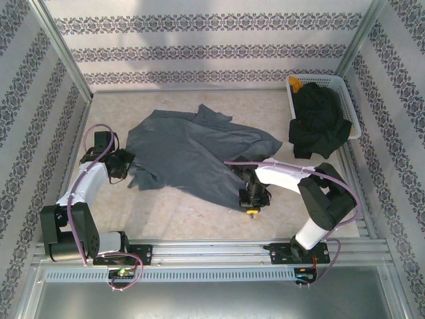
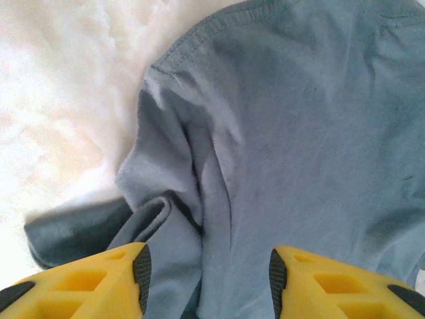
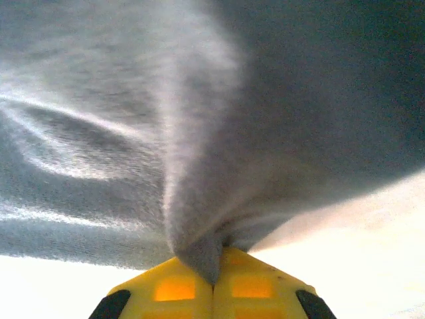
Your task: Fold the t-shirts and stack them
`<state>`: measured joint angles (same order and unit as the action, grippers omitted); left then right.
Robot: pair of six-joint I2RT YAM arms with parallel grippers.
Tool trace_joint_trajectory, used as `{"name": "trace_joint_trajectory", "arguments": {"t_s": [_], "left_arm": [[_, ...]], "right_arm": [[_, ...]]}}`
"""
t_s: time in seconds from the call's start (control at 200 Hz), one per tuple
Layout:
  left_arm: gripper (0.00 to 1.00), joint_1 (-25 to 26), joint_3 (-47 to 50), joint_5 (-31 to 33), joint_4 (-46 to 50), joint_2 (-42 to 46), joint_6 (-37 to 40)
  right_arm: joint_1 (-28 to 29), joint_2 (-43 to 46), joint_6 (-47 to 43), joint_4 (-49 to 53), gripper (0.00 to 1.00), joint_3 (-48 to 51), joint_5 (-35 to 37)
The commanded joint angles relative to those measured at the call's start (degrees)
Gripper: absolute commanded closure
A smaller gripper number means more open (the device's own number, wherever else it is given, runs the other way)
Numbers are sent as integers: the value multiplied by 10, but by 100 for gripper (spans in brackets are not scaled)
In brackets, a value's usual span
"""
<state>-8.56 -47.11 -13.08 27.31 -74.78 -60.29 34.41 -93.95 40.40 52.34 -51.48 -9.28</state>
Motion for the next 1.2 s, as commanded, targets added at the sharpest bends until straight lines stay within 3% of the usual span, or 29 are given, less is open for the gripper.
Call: {"name": "trace_joint_trajectory", "arguments": {"t_s": [0.0, 0.14, 0.24, 0.395, 0.56, 0.804, 0.934, 1.194], "left_arm": [[49, 7, -16, 9, 9, 17, 7], [48, 7, -21, 31, 48, 25, 26], [48, 7, -15, 51, 76, 33, 39], [52, 7, 25, 35, 73, 42, 50], [64, 9, 80, -34, -14, 23, 80], [50, 16, 84, -74, -66, -48, 113], [49, 17, 73, -66, -89, -74, 125], [70, 17, 74, -86, -122, -133, 138]], "right_arm": [[-77, 36, 0, 27, 100, -24, 92], [-191, 55, -42, 26, 100, -49, 126], [-221, 29, -71, 29, 100, -61, 119], [-218, 8, -77, 14, 100, -65, 90], [-216, 0, -76, 6, 100, -64, 86], [-214, -1, -75, 0, 100, -58, 79], [-212, -2, -72, -1, 100, -56, 75], [-209, 5, -66, -3, 100, -53, 75]]}}
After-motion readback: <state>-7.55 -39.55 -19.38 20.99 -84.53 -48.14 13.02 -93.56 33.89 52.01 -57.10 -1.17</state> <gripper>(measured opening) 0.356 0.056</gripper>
